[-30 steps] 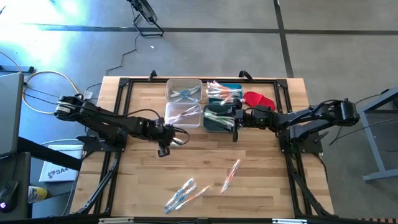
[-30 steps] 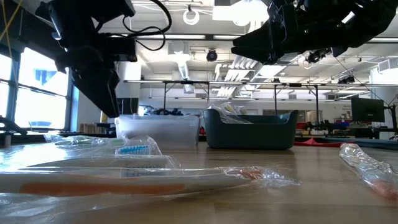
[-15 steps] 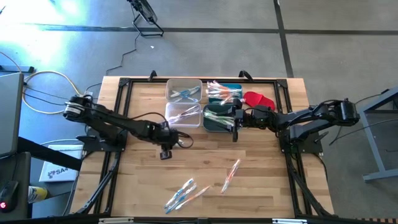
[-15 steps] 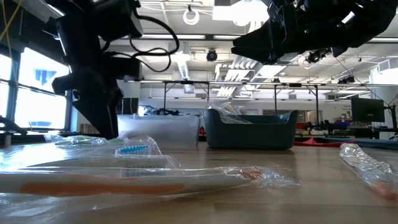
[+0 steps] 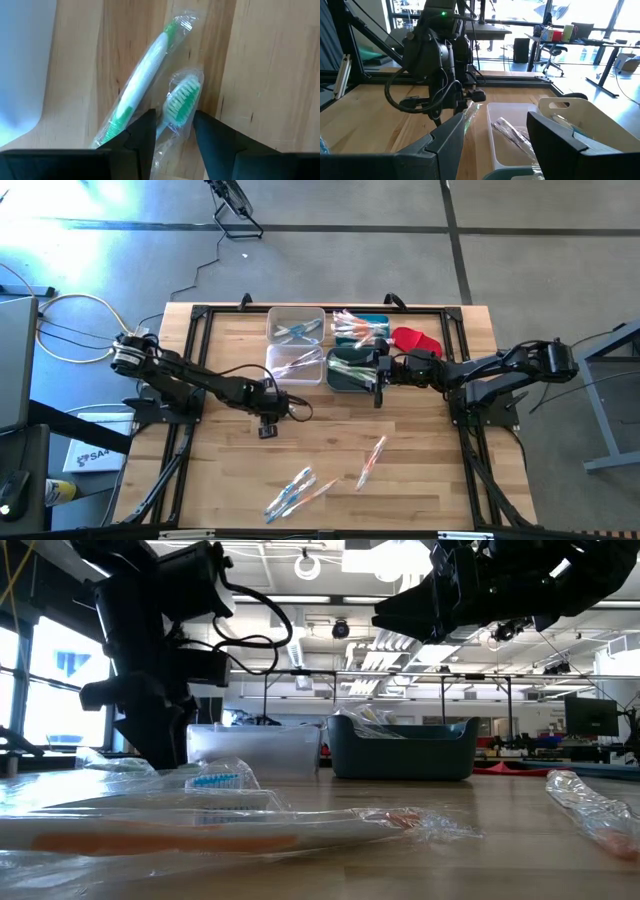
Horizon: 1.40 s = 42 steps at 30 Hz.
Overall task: Pick & Place Toothbrushes
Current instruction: Put the green toothbrush into the green bin
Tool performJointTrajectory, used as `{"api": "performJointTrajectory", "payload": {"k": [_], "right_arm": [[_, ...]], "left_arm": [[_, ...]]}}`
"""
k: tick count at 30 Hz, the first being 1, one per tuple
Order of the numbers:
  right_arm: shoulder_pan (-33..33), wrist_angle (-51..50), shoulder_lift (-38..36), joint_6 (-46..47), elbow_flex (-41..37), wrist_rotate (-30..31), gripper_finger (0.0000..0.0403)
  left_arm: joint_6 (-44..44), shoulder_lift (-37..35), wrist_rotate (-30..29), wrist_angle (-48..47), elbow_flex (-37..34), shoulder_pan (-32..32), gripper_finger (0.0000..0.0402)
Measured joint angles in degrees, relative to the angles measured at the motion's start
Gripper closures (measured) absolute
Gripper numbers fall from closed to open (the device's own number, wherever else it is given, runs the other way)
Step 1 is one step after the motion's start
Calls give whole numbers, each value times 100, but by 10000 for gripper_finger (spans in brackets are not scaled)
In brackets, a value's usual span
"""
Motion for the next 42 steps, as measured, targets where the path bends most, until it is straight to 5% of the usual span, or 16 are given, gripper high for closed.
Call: {"api": "performJointTrajectory", "payload": {"k": [5, 16, 29, 42], "right_arm": [[0, -2, 0, -1, 0, 0, 195], [0, -2, 0, 0, 0, -2, 195], [0, -3, 0, -1, 0, -2, 195], [2, -130, 0, 47, 0, -447, 195]], "left_arm": [[0, 7, 117, 23, -2, 0, 285], [-52, 13, 453, 73, -2, 1, 392], [15, -122, 726, -25, 276, 0, 398], [753, -133, 425, -1973, 1747, 89, 400]]}}
